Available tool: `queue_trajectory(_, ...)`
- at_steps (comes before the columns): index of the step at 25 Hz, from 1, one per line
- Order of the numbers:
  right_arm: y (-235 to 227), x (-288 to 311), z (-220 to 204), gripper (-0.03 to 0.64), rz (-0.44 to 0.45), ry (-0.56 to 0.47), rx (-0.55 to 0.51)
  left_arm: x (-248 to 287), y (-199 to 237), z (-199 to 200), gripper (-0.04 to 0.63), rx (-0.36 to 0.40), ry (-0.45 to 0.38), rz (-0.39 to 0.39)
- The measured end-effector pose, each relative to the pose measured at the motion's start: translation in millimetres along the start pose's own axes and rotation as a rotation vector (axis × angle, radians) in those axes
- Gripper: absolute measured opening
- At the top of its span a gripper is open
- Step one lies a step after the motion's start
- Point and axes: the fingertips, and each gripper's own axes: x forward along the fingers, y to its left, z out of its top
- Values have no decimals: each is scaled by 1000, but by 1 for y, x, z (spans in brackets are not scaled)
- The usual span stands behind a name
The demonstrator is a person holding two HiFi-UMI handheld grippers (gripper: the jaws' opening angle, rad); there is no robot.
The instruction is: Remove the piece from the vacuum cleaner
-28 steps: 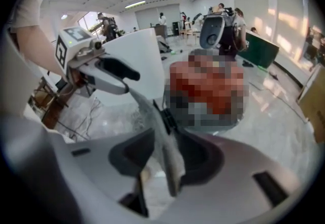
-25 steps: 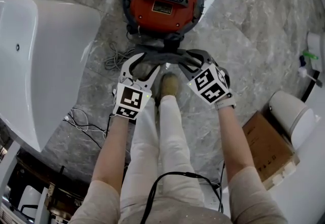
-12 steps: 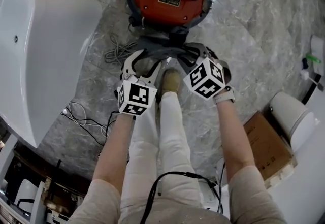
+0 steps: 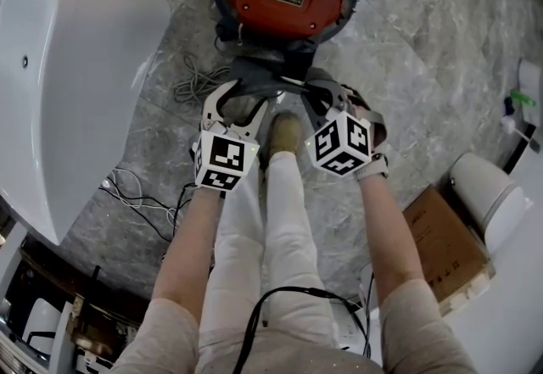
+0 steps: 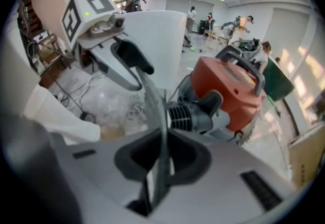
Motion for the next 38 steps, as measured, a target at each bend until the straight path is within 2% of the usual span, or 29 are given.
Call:
queue_trajectory(17, 27, -9, 6, 40, -26, -24, -33, -13, -6, -11, 236, -47, -11, 31)
queue_trajectory(25, 50, -40, 1, 40, -5, -43, 7, -35, -32, -11, 236, -22, -2, 23)
queue_trajectory(29, 58, -67, 12, 40, 14, -60, -4, -66, -47, 10, 235, -19, -25, 20)
queue_trajectory(38, 76, -149, 54, 40, 53, -97, -25, -139, -72, 103, 233, 19, -150, -28)
